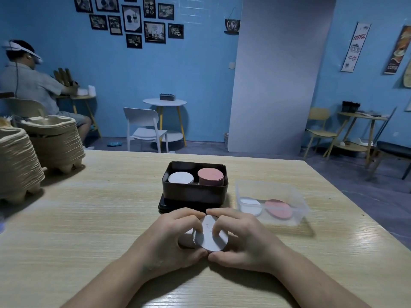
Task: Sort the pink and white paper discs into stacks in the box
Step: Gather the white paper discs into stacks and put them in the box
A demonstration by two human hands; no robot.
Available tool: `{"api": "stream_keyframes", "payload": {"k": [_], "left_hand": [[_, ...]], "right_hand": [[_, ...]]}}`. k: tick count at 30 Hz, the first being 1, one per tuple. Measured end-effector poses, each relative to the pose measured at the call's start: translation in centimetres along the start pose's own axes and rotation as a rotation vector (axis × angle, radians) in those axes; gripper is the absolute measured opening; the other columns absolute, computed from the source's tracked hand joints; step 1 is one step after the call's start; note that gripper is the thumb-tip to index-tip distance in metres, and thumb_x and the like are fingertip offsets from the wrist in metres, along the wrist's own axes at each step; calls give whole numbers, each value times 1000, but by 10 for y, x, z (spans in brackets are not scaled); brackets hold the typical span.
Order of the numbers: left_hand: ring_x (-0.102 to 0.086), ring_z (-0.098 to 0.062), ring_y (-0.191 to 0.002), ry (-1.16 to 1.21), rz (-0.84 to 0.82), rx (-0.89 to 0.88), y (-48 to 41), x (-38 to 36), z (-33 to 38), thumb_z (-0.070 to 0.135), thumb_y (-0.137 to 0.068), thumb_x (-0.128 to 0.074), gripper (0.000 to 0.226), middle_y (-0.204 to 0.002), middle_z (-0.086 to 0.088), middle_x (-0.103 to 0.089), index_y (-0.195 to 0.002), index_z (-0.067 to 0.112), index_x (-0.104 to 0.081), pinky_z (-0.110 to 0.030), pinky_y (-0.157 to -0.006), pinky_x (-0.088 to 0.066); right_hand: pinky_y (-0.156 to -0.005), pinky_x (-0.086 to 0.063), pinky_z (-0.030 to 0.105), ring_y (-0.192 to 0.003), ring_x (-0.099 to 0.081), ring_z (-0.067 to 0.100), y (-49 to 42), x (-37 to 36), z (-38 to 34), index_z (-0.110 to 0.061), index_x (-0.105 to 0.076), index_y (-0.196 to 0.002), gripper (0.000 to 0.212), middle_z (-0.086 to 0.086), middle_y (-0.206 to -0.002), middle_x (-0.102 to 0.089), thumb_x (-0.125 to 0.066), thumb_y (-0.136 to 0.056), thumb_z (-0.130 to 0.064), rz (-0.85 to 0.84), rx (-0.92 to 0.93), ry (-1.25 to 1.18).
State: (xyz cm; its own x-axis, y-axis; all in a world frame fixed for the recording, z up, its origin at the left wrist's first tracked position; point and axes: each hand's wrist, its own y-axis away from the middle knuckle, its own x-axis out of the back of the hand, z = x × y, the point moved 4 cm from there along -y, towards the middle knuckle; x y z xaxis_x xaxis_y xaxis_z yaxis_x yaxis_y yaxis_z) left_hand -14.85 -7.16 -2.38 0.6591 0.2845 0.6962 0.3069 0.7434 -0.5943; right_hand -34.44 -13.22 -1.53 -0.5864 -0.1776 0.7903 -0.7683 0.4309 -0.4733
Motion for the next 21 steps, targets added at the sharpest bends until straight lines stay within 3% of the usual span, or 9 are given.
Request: {"api": "stream_keyframes", "payload": {"k": [6,12,18,21], "left_hand": [[-65,-2,-112,-7,-10,-25,-1,-5,0,41,-76,-89,36,-127,14,-67,-96,26,-63,-20,-80,-56],[-63,0,-112,-40,-38,-8,-1,-5,1,44,-78,-86,35,-127,18,-63,-95,29,-60,-25,-82,-56],[-64,-1,-103,-99,-23,-15,-1,-4,4,41,-77,-83,29,-122,18,-62,-90,28,-62,-27,-74,-57],[-65,-1,-103,-83,-14,-10,-2,-3,4,41,-77,-84,29,-121,19,-62,-90,27,-62,-26,-75,-57]], "right_hand": [[-98,-52,27,-127,-60,12,0,0,-1,-26,-60,-90,35,-4,-143,-61,-85,-81,-50,-33,39,71],[-85,-54,33,-106,-66,20,-3,-2,-9,-20,-59,-89,34,-4,-129,-66,-80,-77,-43,20,73,150],[-89,-54,24,-116,-66,20,-1,-4,-4,-23,-61,-95,33,0,-136,-64,-79,-78,-44,10,72,191],[-83,-57,28,-113,-65,18,1,-3,-4,-24,-60,-93,30,-2,-137,-62,-79,-81,-43,21,75,187]]}}
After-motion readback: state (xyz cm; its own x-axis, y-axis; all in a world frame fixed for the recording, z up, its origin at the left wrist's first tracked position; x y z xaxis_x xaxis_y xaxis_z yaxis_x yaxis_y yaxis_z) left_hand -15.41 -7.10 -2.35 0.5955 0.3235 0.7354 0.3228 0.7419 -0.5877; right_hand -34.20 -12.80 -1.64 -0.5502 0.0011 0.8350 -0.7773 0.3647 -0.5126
